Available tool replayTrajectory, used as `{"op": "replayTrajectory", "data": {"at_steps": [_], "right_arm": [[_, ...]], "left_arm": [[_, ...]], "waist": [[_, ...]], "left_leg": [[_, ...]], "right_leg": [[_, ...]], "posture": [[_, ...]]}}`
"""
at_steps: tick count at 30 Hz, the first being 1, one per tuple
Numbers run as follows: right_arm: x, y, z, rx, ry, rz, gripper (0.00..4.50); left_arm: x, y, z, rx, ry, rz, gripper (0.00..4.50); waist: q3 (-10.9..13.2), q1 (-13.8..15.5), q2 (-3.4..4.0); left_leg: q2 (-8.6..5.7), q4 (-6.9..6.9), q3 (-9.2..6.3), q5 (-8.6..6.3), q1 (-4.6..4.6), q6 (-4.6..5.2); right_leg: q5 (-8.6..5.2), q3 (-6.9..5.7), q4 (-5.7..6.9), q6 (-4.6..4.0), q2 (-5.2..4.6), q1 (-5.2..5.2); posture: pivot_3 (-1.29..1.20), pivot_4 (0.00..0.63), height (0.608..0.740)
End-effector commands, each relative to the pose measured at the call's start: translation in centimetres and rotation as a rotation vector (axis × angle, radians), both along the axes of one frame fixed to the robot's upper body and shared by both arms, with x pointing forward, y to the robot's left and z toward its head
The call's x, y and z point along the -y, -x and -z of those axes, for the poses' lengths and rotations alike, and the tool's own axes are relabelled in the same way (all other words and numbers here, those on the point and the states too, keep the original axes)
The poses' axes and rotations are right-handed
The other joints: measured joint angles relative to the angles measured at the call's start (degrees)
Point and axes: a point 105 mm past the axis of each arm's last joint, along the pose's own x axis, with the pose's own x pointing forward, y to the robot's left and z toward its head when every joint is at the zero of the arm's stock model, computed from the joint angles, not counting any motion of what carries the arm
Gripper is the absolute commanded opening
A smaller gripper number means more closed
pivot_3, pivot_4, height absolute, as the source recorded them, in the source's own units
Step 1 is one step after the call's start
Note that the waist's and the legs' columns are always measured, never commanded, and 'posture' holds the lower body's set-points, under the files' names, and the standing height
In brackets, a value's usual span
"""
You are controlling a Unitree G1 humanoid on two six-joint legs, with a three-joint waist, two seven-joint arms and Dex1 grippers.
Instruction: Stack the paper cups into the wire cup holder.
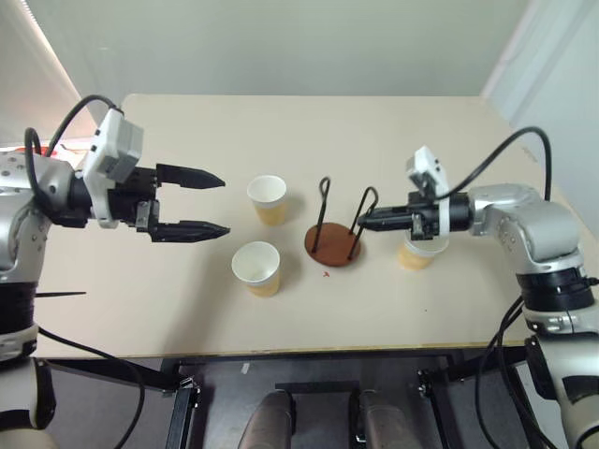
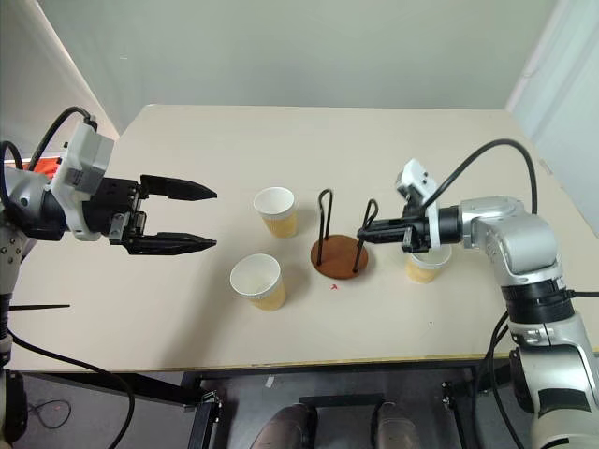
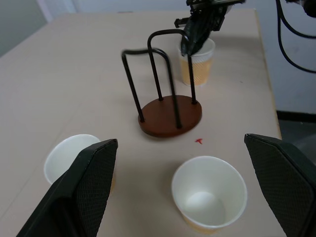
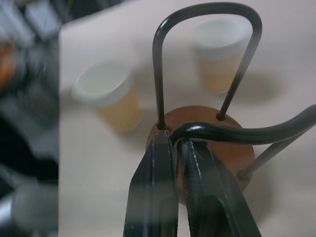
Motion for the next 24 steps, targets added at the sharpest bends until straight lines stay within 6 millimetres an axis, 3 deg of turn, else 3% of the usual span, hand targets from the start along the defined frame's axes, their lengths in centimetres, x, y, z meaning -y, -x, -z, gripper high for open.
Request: {"op": "replayTrajectory", "data": {"at_steps": [1,16,24], "right_arm": [[-0.7,1.0,-0.3,0.108,0.048,-0.069,0.01],[-1.3,1.9,0.9,0.158,0.140,-0.135,0.01],[-0.7,2.3,1.1,0.134,0.177,-0.164,2.55]], "left_arm": [[0.2,0.3,0.3,0.006,-0.044,0.019,4.50],[1.0,0.8,1.0,-0.012,-0.067,0.050,4.50],[1.6,0.6,0.6,0.006,-0.039,0.058,4.50]], "waist": [[0.0,0.0,0.00],[0.0,0.0,-0.05],[0.0,0.0,-0.06]], "left_leg": [[0.00,0.02,0.00,0.02,0.02,0.01],[0.00,0.04,-0.01,0.15,-0.01,0.01],[0.00,0.05,0.00,0.15,-0.01,0.01]], "right_leg": [[0.00,0.00,0.02,0.00,0.00,0.01],[0.01,0.01,0.03,-0.01,-0.01,0.00],[0.01,0.01,0.03,-0.01,-0.01,0.01]], "posture": [[0.00,0.150,0.740],[0.00,0.150,0.740],[0.00,0.150,0.740]]}}
